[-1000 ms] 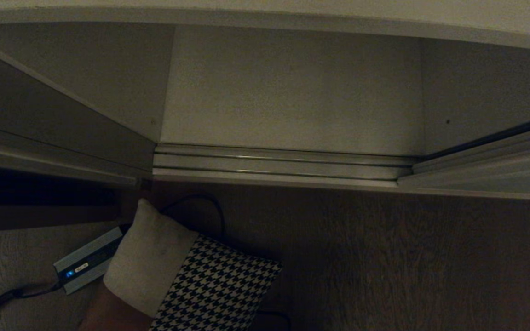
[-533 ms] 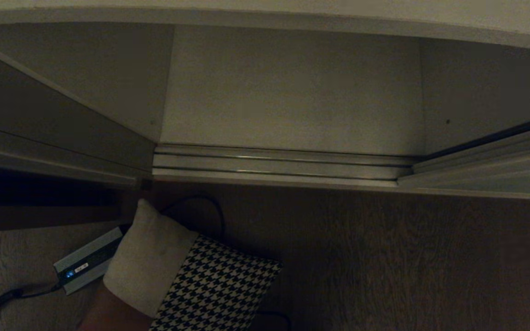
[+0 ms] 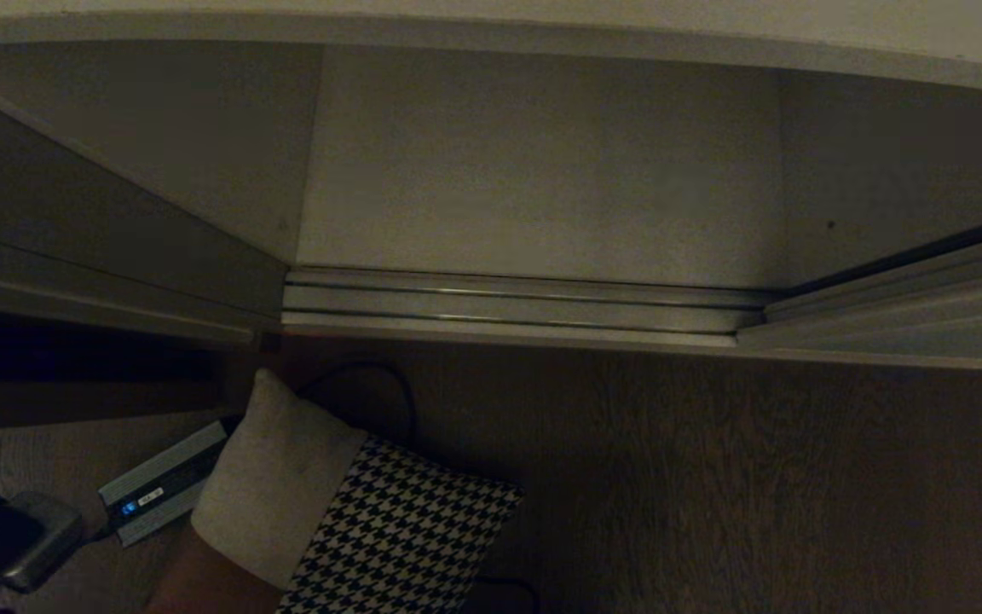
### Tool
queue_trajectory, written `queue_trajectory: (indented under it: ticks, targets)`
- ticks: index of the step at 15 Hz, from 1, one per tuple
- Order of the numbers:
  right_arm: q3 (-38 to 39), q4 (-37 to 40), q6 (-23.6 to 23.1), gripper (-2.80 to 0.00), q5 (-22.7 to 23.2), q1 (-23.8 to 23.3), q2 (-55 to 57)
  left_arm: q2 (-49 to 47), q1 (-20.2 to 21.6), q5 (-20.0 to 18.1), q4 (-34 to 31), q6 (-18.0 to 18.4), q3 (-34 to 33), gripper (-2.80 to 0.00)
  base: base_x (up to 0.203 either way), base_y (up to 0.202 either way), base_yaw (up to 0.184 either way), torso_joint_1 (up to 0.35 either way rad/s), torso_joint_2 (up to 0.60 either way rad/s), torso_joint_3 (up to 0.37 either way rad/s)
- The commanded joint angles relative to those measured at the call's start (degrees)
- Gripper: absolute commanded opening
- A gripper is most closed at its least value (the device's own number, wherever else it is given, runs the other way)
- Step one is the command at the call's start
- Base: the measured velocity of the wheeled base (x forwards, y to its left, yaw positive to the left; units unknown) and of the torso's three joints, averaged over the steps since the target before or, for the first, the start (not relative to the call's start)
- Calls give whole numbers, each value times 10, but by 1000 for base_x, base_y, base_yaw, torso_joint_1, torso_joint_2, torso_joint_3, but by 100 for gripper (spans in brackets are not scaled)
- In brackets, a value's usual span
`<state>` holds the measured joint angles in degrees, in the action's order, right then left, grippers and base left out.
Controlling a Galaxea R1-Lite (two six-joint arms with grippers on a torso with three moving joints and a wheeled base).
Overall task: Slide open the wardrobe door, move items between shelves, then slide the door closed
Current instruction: Place the pillow on the lower shelf
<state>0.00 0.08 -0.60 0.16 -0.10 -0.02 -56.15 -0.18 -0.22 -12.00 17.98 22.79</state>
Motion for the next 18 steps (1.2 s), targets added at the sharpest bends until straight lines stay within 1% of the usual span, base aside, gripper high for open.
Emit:
queue_trajectory:
  ticks: [1,3,5,6,11,14,16,18]
  targets:
    - [2,0,0,-280,0,0,0,-107,0,-3,31,16,-11,-280,0,0,0,0,0,0]
    - [2,0,0,-280,0,0,0,-168,0,-21,109,29,-16,-280,0,0,0,0,0,0]
    - [2,0,0,-280,0,0,0,-229,0,-45,211,34,-24,-280,0,0,0,0,0,0]
    - [2,0,0,-280,0,0,0,-252,-1,-50,249,36,-33,-280,0,0,0,0,0,0]
    - [2,0,0,-280,0,0,0,-403,-3,-49,362,44,-35,-280,0,0,0,0,0,0]
    - [2,0,0,-280,0,0,0,-464,-14,-51,420,35,5,-280,0,0,0,0,0,0]
    - [2,0,0,-280,0,0,0,-500,-28,-52,449,28,20,-280,0,0,0,0,0,0]
    - [2,0,0,-280,0,0,0,-522,-53,-51,463,28,32,-280,0,0,0,0,0,0]
